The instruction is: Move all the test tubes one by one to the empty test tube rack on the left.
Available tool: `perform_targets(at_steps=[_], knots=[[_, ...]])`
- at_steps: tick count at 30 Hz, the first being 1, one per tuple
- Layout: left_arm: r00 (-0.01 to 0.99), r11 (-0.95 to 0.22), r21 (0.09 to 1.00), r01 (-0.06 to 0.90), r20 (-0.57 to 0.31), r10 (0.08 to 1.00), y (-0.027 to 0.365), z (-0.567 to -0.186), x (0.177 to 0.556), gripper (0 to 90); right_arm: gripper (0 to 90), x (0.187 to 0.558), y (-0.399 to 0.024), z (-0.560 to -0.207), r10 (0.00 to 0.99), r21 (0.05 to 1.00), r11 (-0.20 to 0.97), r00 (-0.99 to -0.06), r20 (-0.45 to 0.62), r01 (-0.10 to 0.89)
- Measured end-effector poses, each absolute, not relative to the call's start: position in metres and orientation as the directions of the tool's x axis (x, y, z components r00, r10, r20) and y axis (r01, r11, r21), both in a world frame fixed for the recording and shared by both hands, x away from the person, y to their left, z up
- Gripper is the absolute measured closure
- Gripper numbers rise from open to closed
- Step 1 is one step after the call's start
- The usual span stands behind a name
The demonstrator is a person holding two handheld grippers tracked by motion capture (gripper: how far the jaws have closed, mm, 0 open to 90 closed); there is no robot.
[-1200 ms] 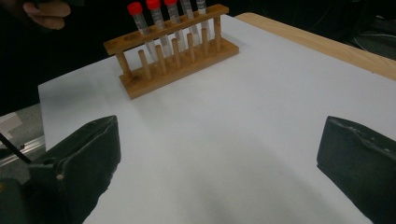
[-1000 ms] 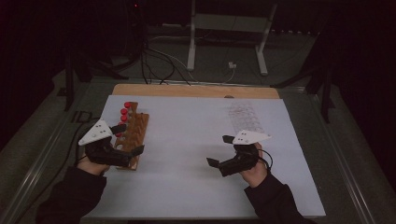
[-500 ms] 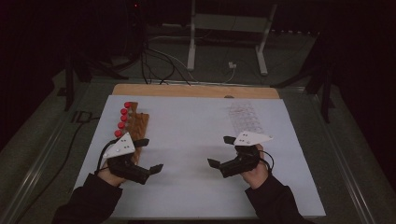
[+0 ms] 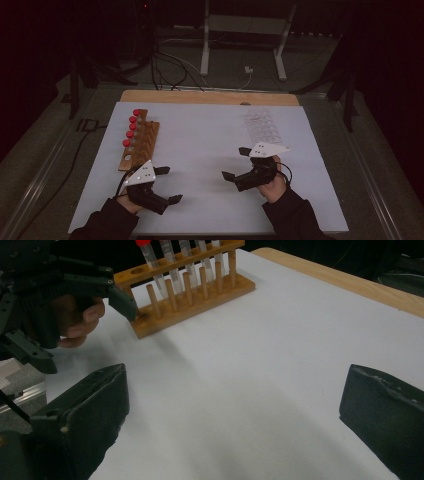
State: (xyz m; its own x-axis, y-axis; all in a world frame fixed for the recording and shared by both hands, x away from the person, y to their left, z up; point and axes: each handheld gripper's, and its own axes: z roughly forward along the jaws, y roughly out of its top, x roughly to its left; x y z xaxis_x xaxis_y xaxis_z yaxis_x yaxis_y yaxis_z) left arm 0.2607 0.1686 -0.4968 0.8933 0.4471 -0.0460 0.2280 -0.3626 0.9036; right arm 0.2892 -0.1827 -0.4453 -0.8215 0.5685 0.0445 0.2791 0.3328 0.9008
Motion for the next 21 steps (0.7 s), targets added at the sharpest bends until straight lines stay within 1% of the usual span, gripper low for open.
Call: perform_targets(at_steps=[6, 8, 11, 21], knots=[[0.877, -0.356, 0.911, 0.21, -0.015, 0.48, 0.178, -0.506, 0.254, 0.5, 0.0, 0.29, -0.182, -0.447, 0.568, 0.898, 0.339, -0.822, 0.042, 0.28], [0.872, -0.361, 0.906, 0.222, -0.019, 0.488, 0.181, -0.51, 0.252, 0.5, 0.0, 0.29, -0.183, -0.448, 0.567, 0.897, 0.34, -0.823, 0.043, 0.281], [0.874, -0.381, 0.899, 0.218, -0.006, 0.487, 0.183, -0.513, 0.249, 0.5, 0.0, 0.291, -0.183, -0.449, 0.567, 0.897, 0.34, -0.822, 0.044, 0.283], [0.875, -0.356, 0.912, 0.204, -0.007, 0.484, 0.184, -0.513, 0.25, 0.5, 0.0, 0.291, -0.18, -0.453, 0.562, 0.891, 0.356, -0.826, 0.036, 0.28]])
